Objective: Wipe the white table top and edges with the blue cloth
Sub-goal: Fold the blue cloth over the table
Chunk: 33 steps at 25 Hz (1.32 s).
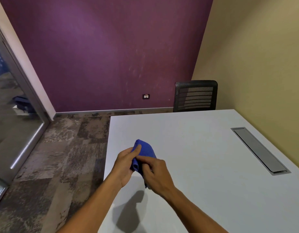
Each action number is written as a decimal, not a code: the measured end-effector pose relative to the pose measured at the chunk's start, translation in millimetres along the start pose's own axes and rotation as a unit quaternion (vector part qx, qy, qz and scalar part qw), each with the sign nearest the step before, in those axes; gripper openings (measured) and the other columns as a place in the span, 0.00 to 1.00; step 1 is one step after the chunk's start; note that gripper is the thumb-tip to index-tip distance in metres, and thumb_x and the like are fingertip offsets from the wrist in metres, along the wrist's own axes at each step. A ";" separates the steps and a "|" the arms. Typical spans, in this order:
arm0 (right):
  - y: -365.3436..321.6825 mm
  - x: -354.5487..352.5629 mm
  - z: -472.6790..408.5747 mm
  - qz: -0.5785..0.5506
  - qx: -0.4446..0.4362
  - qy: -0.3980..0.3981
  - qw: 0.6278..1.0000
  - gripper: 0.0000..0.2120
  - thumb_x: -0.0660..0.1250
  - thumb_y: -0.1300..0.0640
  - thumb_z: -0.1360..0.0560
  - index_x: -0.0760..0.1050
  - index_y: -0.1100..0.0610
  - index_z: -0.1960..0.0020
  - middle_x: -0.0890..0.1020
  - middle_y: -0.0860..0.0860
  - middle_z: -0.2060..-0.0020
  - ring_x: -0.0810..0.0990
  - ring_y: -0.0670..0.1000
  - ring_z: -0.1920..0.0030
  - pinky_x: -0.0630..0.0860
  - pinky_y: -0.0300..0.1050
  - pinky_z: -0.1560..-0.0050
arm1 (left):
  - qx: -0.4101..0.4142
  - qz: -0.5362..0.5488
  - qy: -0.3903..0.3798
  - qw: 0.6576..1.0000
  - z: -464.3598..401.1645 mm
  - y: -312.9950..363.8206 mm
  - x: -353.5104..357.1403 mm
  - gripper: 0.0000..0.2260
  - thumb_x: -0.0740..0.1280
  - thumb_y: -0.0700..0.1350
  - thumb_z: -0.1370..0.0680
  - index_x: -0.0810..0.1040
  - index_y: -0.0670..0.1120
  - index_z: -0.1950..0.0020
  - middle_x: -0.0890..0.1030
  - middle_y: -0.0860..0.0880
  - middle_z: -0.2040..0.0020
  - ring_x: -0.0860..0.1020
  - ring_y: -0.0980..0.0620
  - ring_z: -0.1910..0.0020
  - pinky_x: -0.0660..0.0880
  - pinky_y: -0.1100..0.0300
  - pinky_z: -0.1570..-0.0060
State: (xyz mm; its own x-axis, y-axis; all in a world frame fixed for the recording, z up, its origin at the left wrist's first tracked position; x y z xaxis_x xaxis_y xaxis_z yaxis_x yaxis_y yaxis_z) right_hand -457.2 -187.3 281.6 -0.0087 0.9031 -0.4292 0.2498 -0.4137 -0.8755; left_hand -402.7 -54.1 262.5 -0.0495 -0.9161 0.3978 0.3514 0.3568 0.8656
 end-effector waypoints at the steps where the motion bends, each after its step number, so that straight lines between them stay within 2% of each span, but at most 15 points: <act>1: 4.4 -7.4 2.8 -0.022 0.007 0.028 0.999 0.20 0.57 0.61 0.25 0.87 0.51 0.46 0.85 0.35 0.59 0.84 0.39 0.56 0.79 0.35 0.51 | 0.013 0.008 -0.011 1.000 3.9 1.4 -2.4 0.15 0.71 0.52 0.26 0.85 0.43 0.46 0.83 0.36 0.44 0.84 0.41 0.49 0.82 0.52 0.55; 3: 17.1 -24.6 5.0 -0.033 0.011 0.121 0.992 0.18 0.58 0.64 0.28 0.86 0.53 0.51 0.86 0.40 0.56 0.84 0.42 0.51 0.80 0.42 0.48 | 0.030 0.030 -0.030 0.999 11.7 8.5 -5.2 0.13 0.70 0.49 0.26 0.84 0.43 0.45 0.83 0.36 0.44 0.84 0.42 0.51 0.82 0.53 0.56; 5: 25.9 -36.9 8.6 0.013 0.002 0.160 0.987 0.18 0.60 0.66 0.29 0.82 0.53 0.45 0.84 0.43 0.49 0.81 0.42 0.45 0.79 0.42 0.45 | 0.050 0.041 -0.057 0.996 19.8 20.0 -7.0 0.13 0.69 0.48 0.24 0.84 0.44 0.43 0.84 0.39 0.43 0.84 0.44 0.50 0.81 0.55 0.56; 9: 30.4 -50.4 10.3 -0.002 -0.010 0.086 0.996 0.32 0.62 0.63 0.28 0.67 0.45 0.26 0.70 0.41 0.26 0.67 0.40 0.26 0.67 0.41 0.25 | 0.090 0.022 -0.122 0.988 35.1 47.6 -10.5 0.15 0.67 0.45 0.23 0.81 0.43 0.38 0.83 0.41 0.41 0.83 0.45 0.46 0.81 0.56 0.51; 12: 25.0 -62.6 3.3 0.026 -0.059 0.013 0.998 0.35 0.66 0.54 0.22 0.56 0.39 0.20 0.59 0.37 0.20 0.59 0.40 0.21 0.60 0.39 0.23 | 0.119 -0.007 -0.156 0.981 43.1 61.1 -12.7 0.14 0.64 0.41 0.21 0.80 0.42 0.37 0.82 0.41 0.39 0.81 0.44 0.42 0.80 0.55 0.47; 13: 22.3 -65.0 2.3 0.046 -0.066 -0.006 0.997 0.36 0.69 0.48 0.22 0.55 0.39 0.20 0.60 0.35 0.21 0.60 0.40 0.21 0.61 0.35 0.24 | 0.127 -0.011 -0.156 0.980 43.8 64.7 -14.6 0.15 0.64 0.41 0.21 0.79 0.42 0.36 0.81 0.41 0.38 0.81 0.43 0.41 0.80 0.54 0.46; 15: 18.3 -65.6 2.1 0.071 -0.053 -0.028 0.996 0.35 0.70 0.38 0.24 0.58 0.36 0.22 0.67 0.31 0.28 0.67 0.38 0.27 0.66 0.31 0.30 | 0.140 -0.016 -0.145 0.979 42.9 71.5 -18.3 0.16 0.64 0.41 0.21 0.77 0.41 0.34 0.81 0.40 0.37 0.80 0.42 0.40 0.80 0.53 0.45; 17: 18.9 -61.4 1.7 0.086 -0.008 -0.045 0.995 0.24 0.71 0.37 0.27 0.70 0.32 0.33 0.75 0.32 0.39 0.72 0.40 0.34 0.74 0.37 0.36 | 0.151 -0.029 -0.138 0.978 40.5 75.1 -20.3 0.15 0.64 0.41 0.22 0.78 0.42 0.36 0.82 0.40 0.39 0.81 0.43 0.42 0.81 0.54 0.46; 19: 23.0 -57.6 -2.4 0.105 0.040 -0.061 0.992 0.12 0.72 0.39 0.27 0.76 0.39 0.47 0.78 0.39 0.50 0.75 0.47 0.41 0.78 0.44 0.44 | 0.157 -0.041 -0.120 0.979 37.3 73.6 -22.5 0.14 0.65 0.42 0.23 0.80 0.43 0.38 0.83 0.42 0.42 0.82 0.45 0.43 0.81 0.57 0.48; 21: 28.8 -58.4 -5.0 0.091 0.073 -0.085 0.990 0.15 0.75 0.41 0.30 0.77 0.48 0.52 0.79 0.46 0.54 0.79 0.50 0.49 0.80 0.43 0.53 | 0.159 -0.050 -0.081 0.983 32.1 68.5 -27.6 0.14 0.66 0.42 0.25 0.81 0.45 0.40 0.84 0.43 0.43 0.83 0.45 0.44 0.81 0.58 0.50; 22: 30.7 -59.6 -5.6 0.075 0.085 -0.095 0.989 0.16 0.76 0.41 0.32 0.76 0.49 0.52 0.81 0.47 0.54 0.80 0.50 0.53 0.79 0.42 0.56 | 0.161 -0.055 -0.061 0.984 28.8 65.5 -31.8 0.14 0.67 0.42 0.25 0.81 0.45 0.40 0.85 0.44 0.43 0.83 0.45 0.44 0.82 0.58 0.50; 24: 34.0 -62.1 -6.4 0.053 0.109 -0.096 0.988 0.17 0.77 0.45 0.32 0.75 0.49 0.50 0.83 0.46 0.55 0.82 0.51 0.55 0.80 0.45 0.57 | 0.158 -0.060 -0.033 0.985 21.2 58.6 -41.4 0.12 0.66 0.41 0.23 0.81 0.46 0.40 0.85 0.44 0.44 0.83 0.44 0.44 0.82 0.58 0.51; 28: 42.9 -60.4 -14.8 -0.012 0.152 -0.077 0.985 0.23 0.78 0.52 0.33 0.72 0.46 0.42 0.82 0.47 0.46 0.83 0.50 0.48 0.84 0.50 0.49 | 0.152 -0.138 0.013 0.979 5.9 41.6 -58.1 0.11 0.64 0.41 0.19 0.79 0.49 0.38 0.84 0.46 0.42 0.82 0.46 0.42 0.80 0.52 0.43; 31: 49.4 -57.5 -23.8 -0.146 0.189 -0.076 0.968 0.39 0.81 0.58 0.33 0.68 0.39 0.29 0.80 0.47 0.36 0.83 0.50 0.40 0.82 0.53 0.39 | 0.147 -0.166 0.053 0.974 -6.1 30.7 -65.1 0.12 0.62 0.42 0.18 0.76 0.47 0.35 0.82 0.46 0.40 0.80 0.46 0.40 0.76 0.45 0.37; 33: 54.5 -56.0 -29.9 -0.191 0.203 -0.081 0.957 0.53 0.80 0.64 0.31 0.54 0.32 0.22 0.79 0.48 0.34 0.84 0.50 0.39 0.81 0.52 0.37 | 0.138 -0.152 0.068 0.976 -10.3 28.1 -65.5 0.10 0.61 0.42 0.17 0.77 0.49 0.38 0.82 0.46 0.40 0.80 0.45 0.41 0.77 0.46 0.39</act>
State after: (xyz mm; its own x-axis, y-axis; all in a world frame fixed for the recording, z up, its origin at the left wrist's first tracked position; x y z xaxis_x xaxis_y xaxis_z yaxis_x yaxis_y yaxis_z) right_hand -414.2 -256.9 264.5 -0.1819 0.9815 -0.0598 -0.1988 -0.0962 -0.9753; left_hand -380.0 14.0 257.6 0.0184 -0.9964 0.0829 0.0732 0.0840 0.9938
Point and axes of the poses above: each hand's wrist, its own z-axis away from the middle knuckle, its own x-axis out of the palm, y = z × x, the point moved 1 cm from there along -z, towards the middle knuckle
